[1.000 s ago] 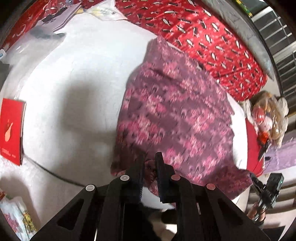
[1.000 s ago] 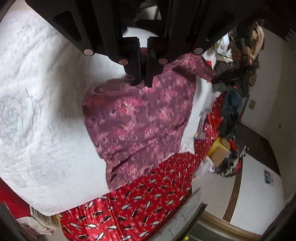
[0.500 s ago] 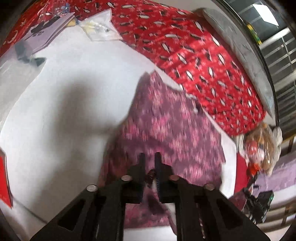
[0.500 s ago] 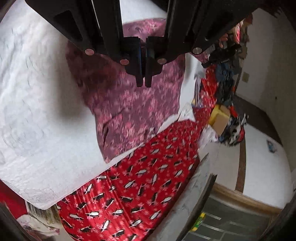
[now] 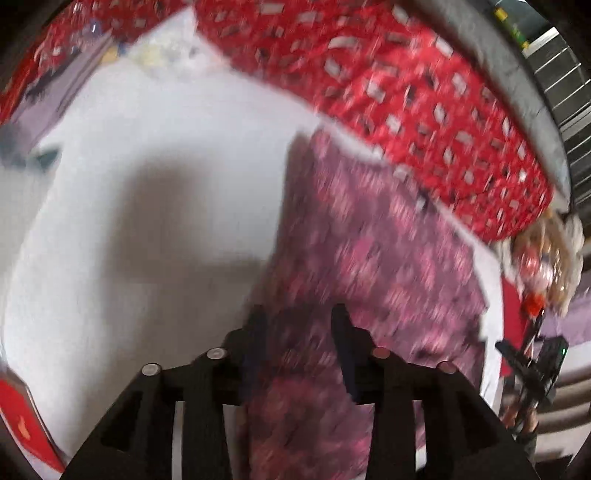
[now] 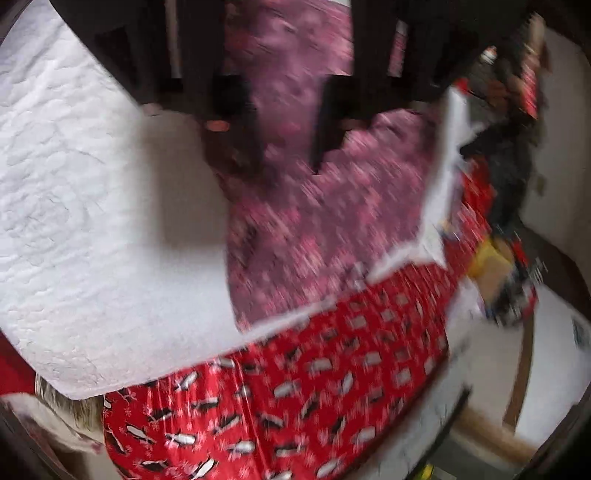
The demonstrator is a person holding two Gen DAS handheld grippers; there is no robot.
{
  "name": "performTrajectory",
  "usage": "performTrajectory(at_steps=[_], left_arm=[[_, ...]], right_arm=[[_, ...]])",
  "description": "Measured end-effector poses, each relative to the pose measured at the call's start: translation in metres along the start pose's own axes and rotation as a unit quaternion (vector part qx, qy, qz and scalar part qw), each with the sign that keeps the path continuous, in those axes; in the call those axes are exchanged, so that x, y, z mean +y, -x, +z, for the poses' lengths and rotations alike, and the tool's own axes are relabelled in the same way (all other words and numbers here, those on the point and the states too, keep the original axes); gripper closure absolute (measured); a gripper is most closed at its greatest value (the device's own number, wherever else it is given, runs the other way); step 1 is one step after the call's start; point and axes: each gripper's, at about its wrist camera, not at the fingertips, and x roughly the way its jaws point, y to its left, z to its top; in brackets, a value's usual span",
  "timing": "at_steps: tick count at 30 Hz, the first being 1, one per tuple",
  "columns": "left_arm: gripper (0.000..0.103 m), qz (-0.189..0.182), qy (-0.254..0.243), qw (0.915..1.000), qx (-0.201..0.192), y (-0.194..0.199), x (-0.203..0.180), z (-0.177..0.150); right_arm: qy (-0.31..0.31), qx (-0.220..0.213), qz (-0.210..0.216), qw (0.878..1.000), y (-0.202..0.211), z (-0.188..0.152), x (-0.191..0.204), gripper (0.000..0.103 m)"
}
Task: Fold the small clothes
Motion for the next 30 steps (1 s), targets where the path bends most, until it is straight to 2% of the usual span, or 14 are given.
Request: performTrajectory(at_steps=[2,6,9,10,11,12,13,14,17,21,25,30], left_arm=[[0.067,-0.004,0.009,0.9997,0.022,-0.013,0.01,-0.014],[0.064,-0.017,0.029,0.9979,0.056,-0.034,0.018,-0.039],[0.062,-0.014,0.019,0.9983,0.054,-0.038,0.008,-0.055],[0.063,-0.004,0.008,0.9986,0.051,-0.039,0.001,-0.06],[0.068,0.007,-0.004,0.9988,0.049,-0.038,-0.003,-0.068],[0.087,0.017,-0.02,0.9987,0.043,-0.038,-0.011,-0.074],[0.095,0.026,-0.035,0.9982,0.041,-0.039,-0.018,-0.079],[0.098,0.031,-0.044,0.9978,0.037,-0.039,-0.024,-0.083],[0.099,0.047,-0.061,0.997,0.001,-0.026,-0.039,-0.094],[0.099,0.036,-0.067,0.9955,-0.055,0.004,-0.049,-0.095],[0.099,0.024,-0.063,0.9921,-0.106,0.029,-0.057,-0.072],[0.099,0.005,-0.044,0.9873,-0.153,0.04,-0.06,-0.026]], right_arm=[[0.001,0.016,-0.016,1.0,-0.008,-0.013,-0.008,0.062],[-0.009,0.021,-0.017,1.0,-0.02,-0.029,-0.016,0.057],[0.027,0.027,-0.059,0.998,-0.032,-0.04,-0.007,0.059],[0.041,0.026,-0.074,0.996,-0.033,-0.043,-0.002,0.074],[0.057,0.023,-0.096,0.994,-0.032,-0.046,0.004,0.098],[0.067,0.015,-0.103,0.992,-0.027,-0.051,0.009,0.098],[0.071,-0.001,-0.096,0.993,-0.019,-0.053,0.012,0.098],[0.078,-0.017,-0.09,0.993,-0.01,-0.055,0.016,0.098],[0.095,-0.052,-0.085,0.99,0.02,-0.059,0.027,0.098],[0.105,-0.084,-0.069,0.989,0.048,-0.052,0.039,0.098],[0.099,-0.11,-0.051,0.988,0.056,-0.034,0.049,0.098],[0.078,-0.143,-0.037,0.986,0.049,0.011,0.06,0.098]])
